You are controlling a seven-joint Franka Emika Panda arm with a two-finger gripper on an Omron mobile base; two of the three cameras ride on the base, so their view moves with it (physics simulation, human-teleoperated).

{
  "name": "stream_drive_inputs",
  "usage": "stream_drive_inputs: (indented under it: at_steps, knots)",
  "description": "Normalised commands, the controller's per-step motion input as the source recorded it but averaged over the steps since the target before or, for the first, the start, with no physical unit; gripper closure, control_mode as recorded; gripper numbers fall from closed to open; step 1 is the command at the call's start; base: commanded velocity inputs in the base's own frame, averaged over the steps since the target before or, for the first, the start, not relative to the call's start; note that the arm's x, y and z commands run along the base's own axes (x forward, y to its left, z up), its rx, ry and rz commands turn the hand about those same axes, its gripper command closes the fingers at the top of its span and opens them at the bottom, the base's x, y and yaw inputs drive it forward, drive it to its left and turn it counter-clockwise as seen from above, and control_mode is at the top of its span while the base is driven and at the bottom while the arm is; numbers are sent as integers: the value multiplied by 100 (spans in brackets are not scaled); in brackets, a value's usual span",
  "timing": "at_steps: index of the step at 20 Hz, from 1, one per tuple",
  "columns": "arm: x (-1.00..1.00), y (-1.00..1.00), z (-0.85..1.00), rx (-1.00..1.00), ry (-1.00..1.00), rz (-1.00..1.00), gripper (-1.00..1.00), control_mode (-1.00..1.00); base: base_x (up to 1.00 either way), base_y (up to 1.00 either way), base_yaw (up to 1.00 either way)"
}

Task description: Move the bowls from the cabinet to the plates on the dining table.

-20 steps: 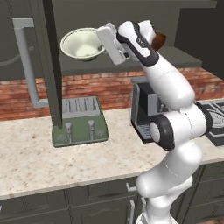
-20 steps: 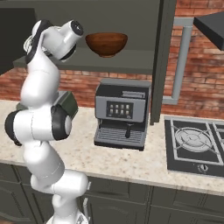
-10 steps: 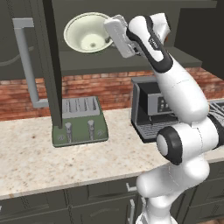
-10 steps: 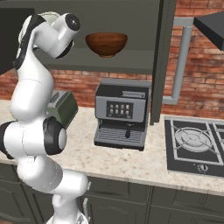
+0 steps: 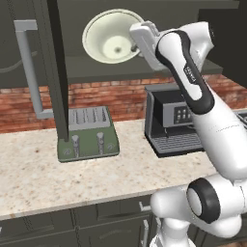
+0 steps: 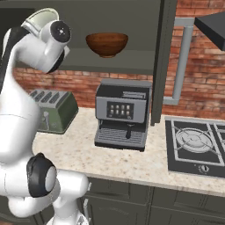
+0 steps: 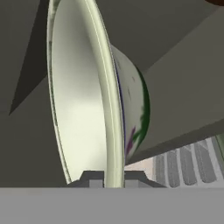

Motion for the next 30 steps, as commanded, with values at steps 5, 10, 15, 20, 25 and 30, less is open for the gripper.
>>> stream_drive_inputs:
  at_steps: [5, 10, 15, 20, 25, 30]
  knots:
    - [-93, -36, 7, 4, 10, -9, 100, -100, 0, 0, 0]
    - [-84, -26, 12, 8, 13, -13, 100, -100, 0, 0, 0]
    - [-79, -26, 28, 14, 15, -12, 100, -100, 0, 0, 0]
    - [-85, -18, 26, 14, 11, -13, 100, -100, 0, 0, 0]
    - [-83, -4, 16, 15, 9, -18, 100, -100, 0, 0, 0]
    - [-70, -1, 10, 14, 7, -18, 100, -100, 0, 0, 0]
